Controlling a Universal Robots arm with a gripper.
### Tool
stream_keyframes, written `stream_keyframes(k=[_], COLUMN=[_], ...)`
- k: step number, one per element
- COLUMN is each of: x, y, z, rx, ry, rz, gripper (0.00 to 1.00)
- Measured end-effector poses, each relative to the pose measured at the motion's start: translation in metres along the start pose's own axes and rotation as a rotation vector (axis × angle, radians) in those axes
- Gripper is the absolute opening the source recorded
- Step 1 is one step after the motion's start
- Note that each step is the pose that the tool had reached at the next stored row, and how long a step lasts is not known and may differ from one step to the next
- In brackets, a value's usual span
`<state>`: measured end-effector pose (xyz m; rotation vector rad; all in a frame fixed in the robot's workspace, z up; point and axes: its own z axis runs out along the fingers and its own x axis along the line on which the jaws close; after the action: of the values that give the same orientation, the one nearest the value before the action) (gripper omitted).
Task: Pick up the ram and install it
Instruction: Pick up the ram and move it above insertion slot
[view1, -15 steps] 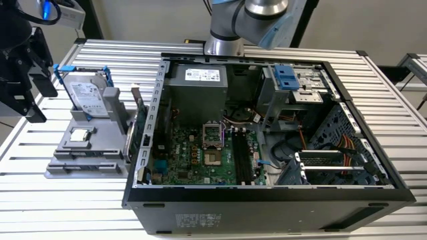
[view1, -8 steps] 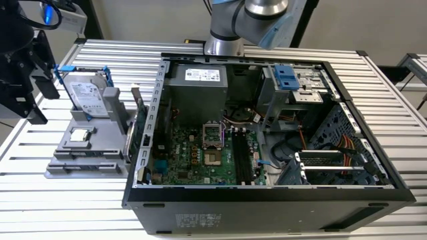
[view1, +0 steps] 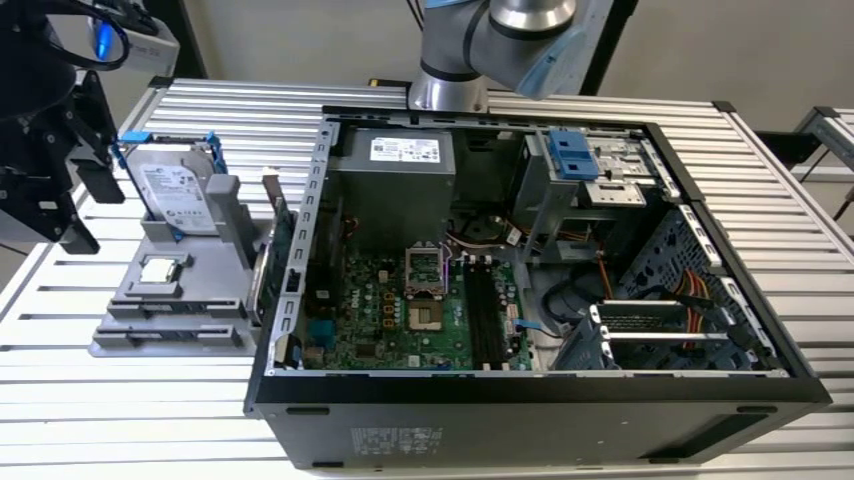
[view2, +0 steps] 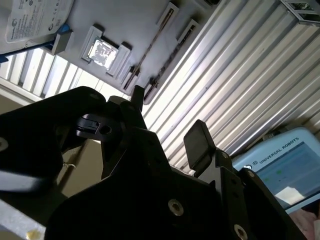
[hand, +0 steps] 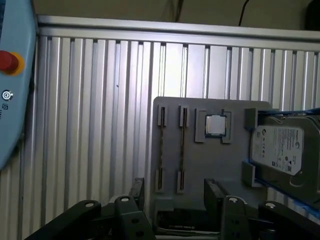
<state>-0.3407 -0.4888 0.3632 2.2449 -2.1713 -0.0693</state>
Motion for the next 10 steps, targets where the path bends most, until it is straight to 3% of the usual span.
stream_keyframes(k=[3, 10], x=[-0.0009, -0.0021], y=[-0.0002, -0.0005], z=[0.0027, 0.0088], rx=[0.0091, 0.0098], ry=[0.0025, 0.0036], rz=[0.001, 0.023], gripper=[1.0, 1.0])
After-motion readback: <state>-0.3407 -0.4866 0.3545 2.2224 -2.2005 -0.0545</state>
